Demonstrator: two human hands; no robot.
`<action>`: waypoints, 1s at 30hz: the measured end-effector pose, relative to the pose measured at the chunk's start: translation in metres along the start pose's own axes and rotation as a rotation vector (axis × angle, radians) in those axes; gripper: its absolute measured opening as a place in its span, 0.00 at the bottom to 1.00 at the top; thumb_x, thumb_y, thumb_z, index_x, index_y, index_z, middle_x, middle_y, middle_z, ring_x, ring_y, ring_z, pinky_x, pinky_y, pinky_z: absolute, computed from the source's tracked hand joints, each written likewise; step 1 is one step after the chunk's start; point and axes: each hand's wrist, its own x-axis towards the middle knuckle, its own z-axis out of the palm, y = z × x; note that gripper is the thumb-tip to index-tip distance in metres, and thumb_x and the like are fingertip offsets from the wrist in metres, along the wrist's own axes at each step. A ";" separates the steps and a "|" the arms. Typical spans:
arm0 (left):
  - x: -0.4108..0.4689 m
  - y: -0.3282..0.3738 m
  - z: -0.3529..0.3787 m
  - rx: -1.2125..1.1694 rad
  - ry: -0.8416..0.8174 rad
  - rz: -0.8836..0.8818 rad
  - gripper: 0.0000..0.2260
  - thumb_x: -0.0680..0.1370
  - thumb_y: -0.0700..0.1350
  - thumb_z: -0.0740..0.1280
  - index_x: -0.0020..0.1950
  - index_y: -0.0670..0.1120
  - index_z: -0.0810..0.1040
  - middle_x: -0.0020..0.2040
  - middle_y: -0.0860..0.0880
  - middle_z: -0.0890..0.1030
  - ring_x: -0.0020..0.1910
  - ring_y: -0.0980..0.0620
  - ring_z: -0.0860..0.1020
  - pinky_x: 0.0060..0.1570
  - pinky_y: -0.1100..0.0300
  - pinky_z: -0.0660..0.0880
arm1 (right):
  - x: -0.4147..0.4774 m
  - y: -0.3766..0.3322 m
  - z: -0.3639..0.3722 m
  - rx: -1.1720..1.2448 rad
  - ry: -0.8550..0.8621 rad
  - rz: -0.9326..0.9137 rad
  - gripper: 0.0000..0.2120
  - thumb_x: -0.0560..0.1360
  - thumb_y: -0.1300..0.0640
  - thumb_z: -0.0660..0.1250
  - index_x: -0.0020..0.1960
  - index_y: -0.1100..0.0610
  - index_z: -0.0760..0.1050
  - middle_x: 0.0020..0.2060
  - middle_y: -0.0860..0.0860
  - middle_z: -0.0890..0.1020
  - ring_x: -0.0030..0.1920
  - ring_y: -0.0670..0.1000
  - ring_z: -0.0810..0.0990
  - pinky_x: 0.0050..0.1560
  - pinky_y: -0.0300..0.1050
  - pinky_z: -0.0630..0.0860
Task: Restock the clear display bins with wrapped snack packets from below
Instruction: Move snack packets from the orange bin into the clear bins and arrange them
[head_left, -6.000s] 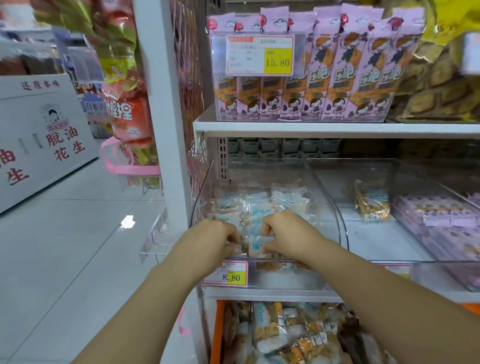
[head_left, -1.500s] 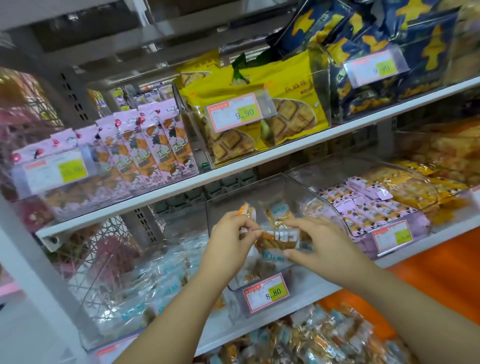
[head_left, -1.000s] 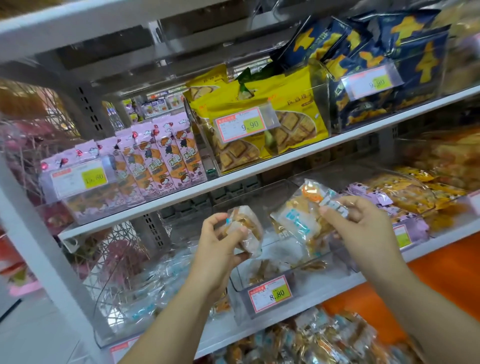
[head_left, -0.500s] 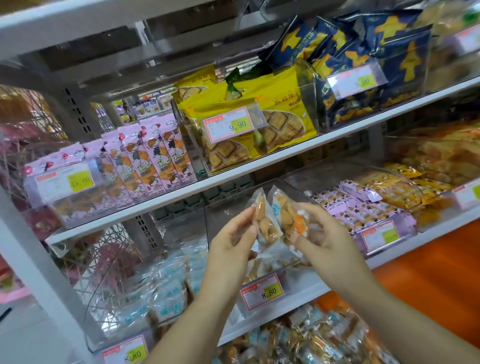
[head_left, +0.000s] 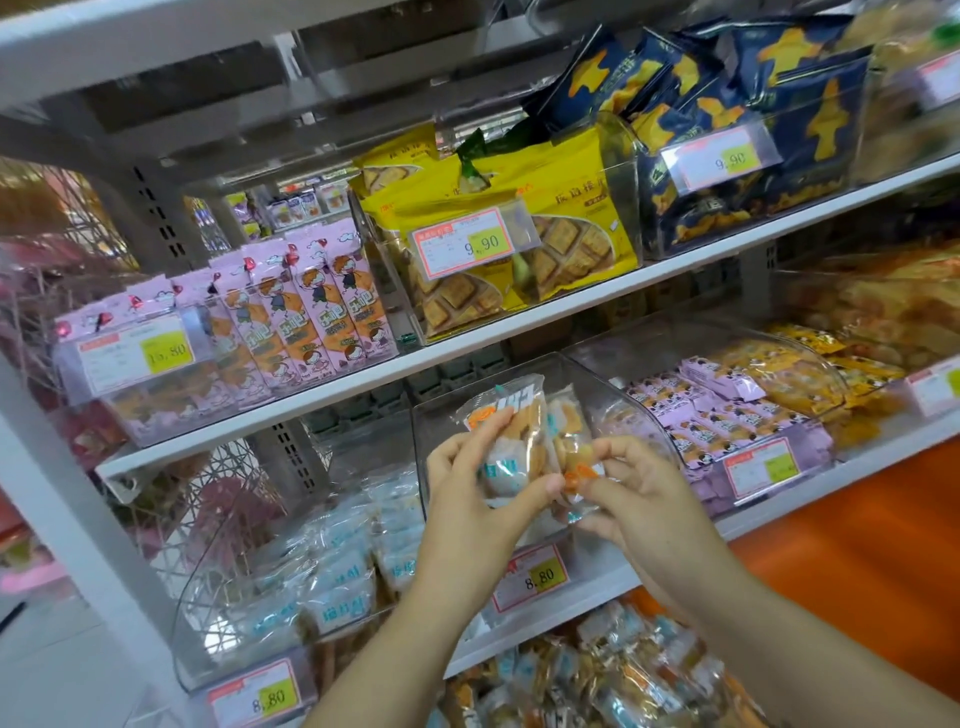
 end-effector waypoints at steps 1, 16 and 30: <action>0.000 0.000 0.000 -0.032 -0.067 -0.032 0.21 0.68 0.65 0.66 0.60 0.72 0.67 0.64 0.59 0.65 0.64 0.67 0.66 0.64 0.65 0.68 | 0.001 0.001 0.000 0.047 0.031 0.013 0.09 0.76 0.72 0.61 0.50 0.59 0.71 0.41 0.52 0.84 0.38 0.47 0.84 0.40 0.44 0.81; 0.010 -0.013 -0.031 0.030 0.124 -0.190 0.39 0.69 0.42 0.77 0.73 0.58 0.60 0.52 0.52 0.78 0.44 0.52 0.79 0.43 0.60 0.78 | 0.006 -0.037 -0.032 -0.203 0.035 -0.232 0.12 0.77 0.67 0.61 0.48 0.50 0.75 0.36 0.47 0.84 0.39 0.46 0.83 0.38 0.41 0.79; 0.003 0.000 -0.024 -0.595 -0.146 -0.367 0.13 0.79 0.50 0.59 0.61 0.52 0.77 0.52 0.50 0.84 0.51 0.51 0.82 0.53 0.52 0.78 | 0.008 -0.005 -0.014 -0.211 -0.145 -0.070 0.08 0.77 0.65 0.63 0.53 0.56 0.75 0.42 0.52 0.86 0.44 0.51 0.84 0.41 0.41 0.81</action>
